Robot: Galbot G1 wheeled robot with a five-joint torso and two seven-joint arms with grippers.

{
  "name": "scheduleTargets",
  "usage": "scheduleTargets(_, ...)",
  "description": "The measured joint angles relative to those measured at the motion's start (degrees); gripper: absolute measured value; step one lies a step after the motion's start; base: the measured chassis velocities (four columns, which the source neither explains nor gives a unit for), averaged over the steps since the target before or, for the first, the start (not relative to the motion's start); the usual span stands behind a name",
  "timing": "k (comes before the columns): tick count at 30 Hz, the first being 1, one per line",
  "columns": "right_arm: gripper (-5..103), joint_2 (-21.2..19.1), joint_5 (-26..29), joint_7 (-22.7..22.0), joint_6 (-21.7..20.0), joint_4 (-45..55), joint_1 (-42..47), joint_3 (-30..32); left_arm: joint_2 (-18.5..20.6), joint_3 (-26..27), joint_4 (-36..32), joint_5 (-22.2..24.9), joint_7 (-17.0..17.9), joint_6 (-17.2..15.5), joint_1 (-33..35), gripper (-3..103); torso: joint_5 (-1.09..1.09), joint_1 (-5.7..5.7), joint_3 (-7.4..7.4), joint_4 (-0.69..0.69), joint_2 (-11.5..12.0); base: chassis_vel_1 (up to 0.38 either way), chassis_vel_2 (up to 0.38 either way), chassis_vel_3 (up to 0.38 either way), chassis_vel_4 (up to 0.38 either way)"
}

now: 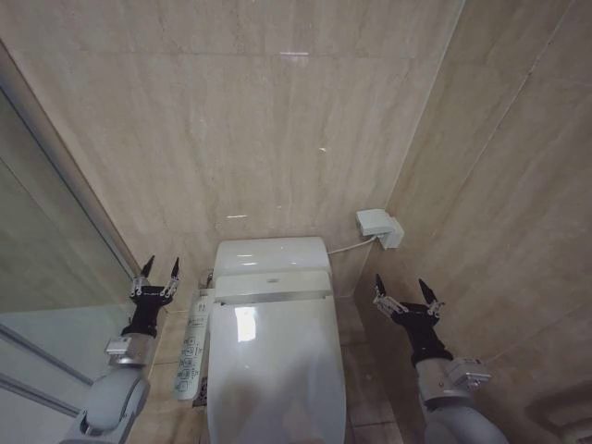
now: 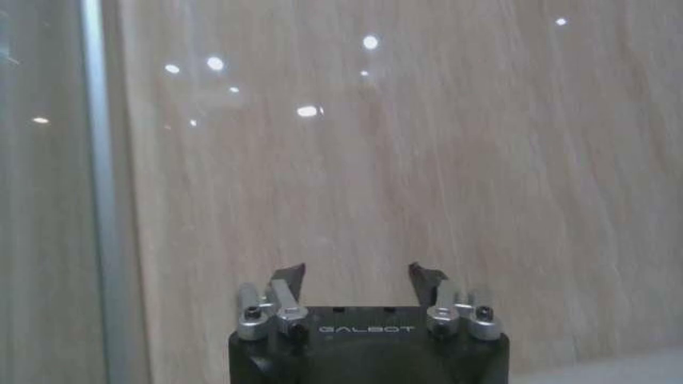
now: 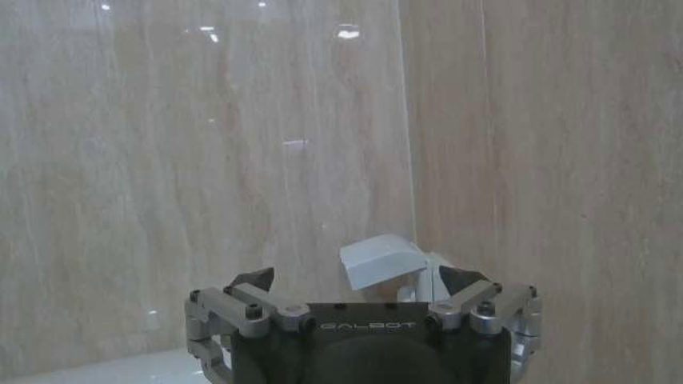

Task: Open the toilet lid, clean the toilet bowl with a toilet brush, close the toilet lid, and flush.

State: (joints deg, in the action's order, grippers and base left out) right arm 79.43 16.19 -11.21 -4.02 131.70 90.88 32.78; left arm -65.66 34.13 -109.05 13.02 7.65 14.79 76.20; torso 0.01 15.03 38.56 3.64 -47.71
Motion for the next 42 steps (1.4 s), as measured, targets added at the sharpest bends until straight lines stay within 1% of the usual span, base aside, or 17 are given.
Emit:
scheduleTargets(1,100,0.0,0.0,0.0,0.0,0.0,0.0,0.0,0.0,0.0,0.0,0.0,0.0,0.0,0.0,60,0.0,0.0,0.0,0.0,0.0,0.0,0.0,0.0,0.0)
scheduleTargets(4,100,0.0,0.0,0.0,0.0,0.0,0.0,0.0,-2.0,2.5,-4.8,0.0,2.0,-2.6,3.2,60,0.0,0.0,0.0,0.0,0.0,0.0,0.0,0.0,0.0)
scheduleTargets(5,100,0.0,0.0,0.0,0.0,0.0,0.0,0.0,-2.7,3.3,-5.9,-0.1,2.5,-3.2,4.0,88,0.0,0.0,0.0,0.0,0.0,0.0,0.0,0.0,0.0)
scheduleTargets(9,100,0.0,0.0,0.0,0.0,0.0,0.0,0.0,-4.7,4.9,-9.3,0.3,4.5,-5.1,6.9,88,-0.01,0.0,0.0,0.0,0.0,0.0,0.0,0.0,0.0)
scheduleTargets(12,100,0.0,0.0,0.0,0.0,0.0,0.0,0.0,-5.9,5.7,-11.4,0.4,4.9,-5.4,9.0,88,0.0,0.0,0.0,-0.01,0.0,0.0,0.0,0.0,0.0)
scheduleTargets(13,100,0.0,0.0,0.0,0.0,0.0,0.0,0.0,-6.4,5.9,-12.3,0.4,4.9,-5.4,9.9,100,0.0,0.0,0.0,0.0,0.0,0.0,0.0,0.0,0.0)
scheduleTargets(21,100,0.0,0.0,0.0,0.0,0.0,0.0,0.0,-10.3,5.8,-16.1,0.2,3.8,-3.5,14.4,100,0.0,0.0,0.0,0.0,0.0,0.0,0.0,0.0,0.0)
scheduleTargets(25,100,0.0,0.0,0.0,0.0,0.0,0.0,0.0,-13.6,3.9,-16.8,-1.7,3.1,-1.8,16.7,100,0.0,0.0,0.0,0.0,0.0,0.0,0.0,0.0,0.0)
scheduleTargets(27,100,0.0,0.0,0.0,0.0,0.0,0.0,0.0,-14.0,3.6,-17.1,-2.0,2.8,-1.7,17.3,100,0.0,-0.01,0.0,0.0,0.0,0.0,0.0,0.0,0.0)
scheduleTargets(29,100,0.0,0.0,0.0,0.0,0.0,0.0,0.0,-14.5,3.4,-17.7,-2.2,1.0,-1.6,18.3,100,0.0,-0.01,0.0,0.0,0.0,0.0,0.0,0.0,0.0)
scheduleTargets(30,100,0.0,0.0,0.0,0.0,0.0,0.0,0.0,-14.5,3.4,-17.7,-2.2,1.0,-1.6,18.3,100,0.0,-0.01,0.0,0.0,0.0,0.0,0.0,0.0,0.0)
scheduleTargets(32,100,0.0,0.0,0.0,0.0,0.0,0.0,0.0,-14.6,3.8,-17.9,-2.0,-1.9,-1.8,19.2,100,0.0,-0.01,0.0,0.0,0.0,0.0,0.0,0.0,0.0)
scheduleTargets(34,100,0.0,0.0,0.0,0.0,0.0,0.0,0.0,-14.4,3.8,-17.9,-1.6,-2.4,-2.1,19.5,100,0.0,-0.01,0.0,0.0,0.0,0.0,0.0,0.0,0.0)
scheduleTargets(37,100,0.0,0.0,0.0,0.0,0.0,0.0,0.0,-14.3,3.4,-18.2,0.6,-2.9,-5.1,20.1,100,-0.01,0.0,0.0,0.0,0.0,0.0,0.0,0.0,0.0)
scheduleTargets(38,100,0.0,0.0,0.0,0.0,0.0,0.0,0.0,-14.4,3.1,-18.6,1.3,-2.5,-6.4,20.3,100,0.0,0.0,0.0,0.0,0.0,0.0,0.0,0.0,0.0)
scheduleTargets(39,100,0.0,0.0,0.0,0.0,0.0,0.0,0.0,-14.4,3.1,-18.6,1.3,-2.5,-6.4,20.3,100,0.0,0.0,0.0,0.0,0.0,0.0,0.0,0.0,0.0)
scheduleTargets(42,100,0.0,0.0,0.0,0.0,0.0,0.0,0.0,-15.0,1.7,-20.2,2.3,-0.7,-10.0,20.9,100,0.0,-0.01,0.0,0.01,0.0,0.0,0.0,0.0,0.0)
